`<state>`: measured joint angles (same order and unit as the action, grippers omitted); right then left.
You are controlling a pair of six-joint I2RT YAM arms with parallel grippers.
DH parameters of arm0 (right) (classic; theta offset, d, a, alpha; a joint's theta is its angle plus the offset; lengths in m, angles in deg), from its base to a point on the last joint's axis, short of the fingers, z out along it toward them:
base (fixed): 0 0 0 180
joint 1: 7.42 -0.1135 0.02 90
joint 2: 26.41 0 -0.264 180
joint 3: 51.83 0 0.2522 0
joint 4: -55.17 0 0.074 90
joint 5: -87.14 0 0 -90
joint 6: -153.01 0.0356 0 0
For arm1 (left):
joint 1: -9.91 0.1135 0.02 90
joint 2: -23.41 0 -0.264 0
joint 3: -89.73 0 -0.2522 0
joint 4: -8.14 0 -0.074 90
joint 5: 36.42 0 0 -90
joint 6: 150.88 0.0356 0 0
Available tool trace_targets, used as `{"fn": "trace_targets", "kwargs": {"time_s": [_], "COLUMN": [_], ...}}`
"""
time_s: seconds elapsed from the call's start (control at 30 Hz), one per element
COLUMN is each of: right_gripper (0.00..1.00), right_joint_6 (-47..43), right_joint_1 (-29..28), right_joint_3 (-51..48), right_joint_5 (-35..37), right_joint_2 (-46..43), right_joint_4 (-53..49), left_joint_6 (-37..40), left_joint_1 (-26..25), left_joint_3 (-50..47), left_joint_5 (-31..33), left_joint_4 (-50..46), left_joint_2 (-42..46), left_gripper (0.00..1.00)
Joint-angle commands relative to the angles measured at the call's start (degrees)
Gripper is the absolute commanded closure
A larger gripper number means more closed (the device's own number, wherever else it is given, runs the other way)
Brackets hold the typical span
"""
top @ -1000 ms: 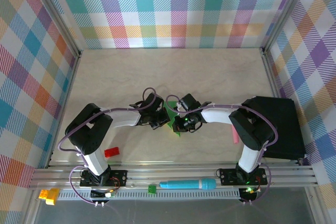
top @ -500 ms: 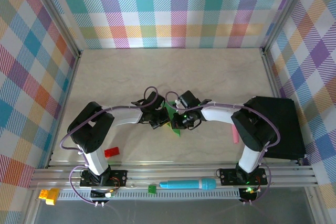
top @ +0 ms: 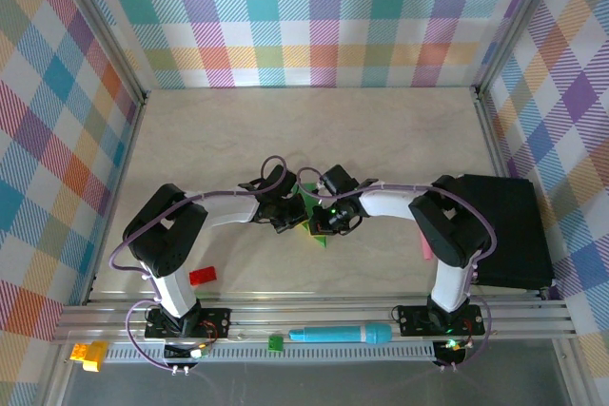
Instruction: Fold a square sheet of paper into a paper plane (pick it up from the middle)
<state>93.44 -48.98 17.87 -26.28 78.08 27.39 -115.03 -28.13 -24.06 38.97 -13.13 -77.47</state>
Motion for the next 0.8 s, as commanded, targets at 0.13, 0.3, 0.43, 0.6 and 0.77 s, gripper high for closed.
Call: {"fn": "trace_targets", "kwargs": {"time_s": [0.13,0.3,0.43,0.6,0.77], "right_gripper": [1.00,1.00,1.00,1.00,0.99], "right_joint_6": [-1.5,-2.3,-1.9,-0.8,0.4], "right_joint_1": [0.0,0.0,0.0,0.0,0.0], "right_joint_3": [-2.9,-6.4,-9.7,-12.8,-11.2], "right_joint_5": [-0.1,-0.5,-0.5,0.4,1.1], "right_joint_2": [-0.6,-4.3,-7.9,-10.5,-15.2], "right_joint_4": [-2.1,-3.8,-4.6,-5.0,-4.0], "left_joint_6": [0.0,-0.2,-0.1,-0.3,-0.2], "left_joint_1": [0.5,0.8,1.0,1.0,1.0], "left_joint_3": [-0.3,-0.7,-1.3,-2.2,-1.9], "left_joint_5": [3.9,4.8,4.7,3.2,2.0], "left_joint_4": [-6.8,-7.7,-6.7,-4.1,-3.0], "left_joint_2": [-3.4,-4.4,-5.2,-5.5,-4.6], "left_gripper": [0.98,1.00,1.00,1.00,1.00]}}
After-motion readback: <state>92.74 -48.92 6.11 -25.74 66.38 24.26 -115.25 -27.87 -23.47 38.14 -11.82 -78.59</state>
